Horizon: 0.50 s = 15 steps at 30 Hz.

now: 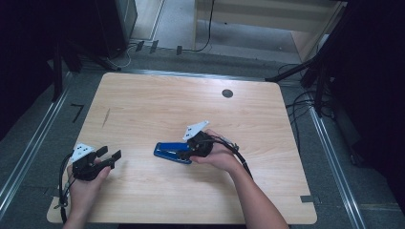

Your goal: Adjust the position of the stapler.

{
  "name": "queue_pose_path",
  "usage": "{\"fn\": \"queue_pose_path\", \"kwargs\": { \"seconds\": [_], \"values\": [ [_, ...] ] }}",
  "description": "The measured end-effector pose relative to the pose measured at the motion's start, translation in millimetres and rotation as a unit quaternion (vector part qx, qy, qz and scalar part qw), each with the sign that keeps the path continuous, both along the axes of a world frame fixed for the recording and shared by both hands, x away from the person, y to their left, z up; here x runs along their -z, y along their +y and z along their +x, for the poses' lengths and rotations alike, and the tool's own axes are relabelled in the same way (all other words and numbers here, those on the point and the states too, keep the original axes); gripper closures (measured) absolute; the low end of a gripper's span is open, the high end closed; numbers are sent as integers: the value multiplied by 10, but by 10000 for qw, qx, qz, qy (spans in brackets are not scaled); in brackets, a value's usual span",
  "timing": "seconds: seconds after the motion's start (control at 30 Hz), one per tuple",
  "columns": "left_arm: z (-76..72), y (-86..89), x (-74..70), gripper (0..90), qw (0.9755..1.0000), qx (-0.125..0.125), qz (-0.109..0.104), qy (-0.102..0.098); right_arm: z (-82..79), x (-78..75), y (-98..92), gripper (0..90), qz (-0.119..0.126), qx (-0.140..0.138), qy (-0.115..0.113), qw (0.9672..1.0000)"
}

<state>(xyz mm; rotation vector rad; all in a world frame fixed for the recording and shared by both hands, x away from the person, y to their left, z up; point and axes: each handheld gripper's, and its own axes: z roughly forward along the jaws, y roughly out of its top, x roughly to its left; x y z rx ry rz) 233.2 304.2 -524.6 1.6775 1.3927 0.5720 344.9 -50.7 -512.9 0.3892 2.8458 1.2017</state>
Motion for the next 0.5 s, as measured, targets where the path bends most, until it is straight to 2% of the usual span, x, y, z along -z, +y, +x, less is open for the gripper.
{"fn": "queue_pose_path", "kwargs": {
  "seconds": [0.27, 0.5],
  "values": [
    [1, -12, 1, 395, 10000, 19, 24, 3, -258, 7, -110, 676, -2, 15, 12, 10000],
    [3, -14, 1, 396, 10000, 20, 21, 17, -399, 9, -207, 676, -20, 52, -45, 10000]
  ]
}}
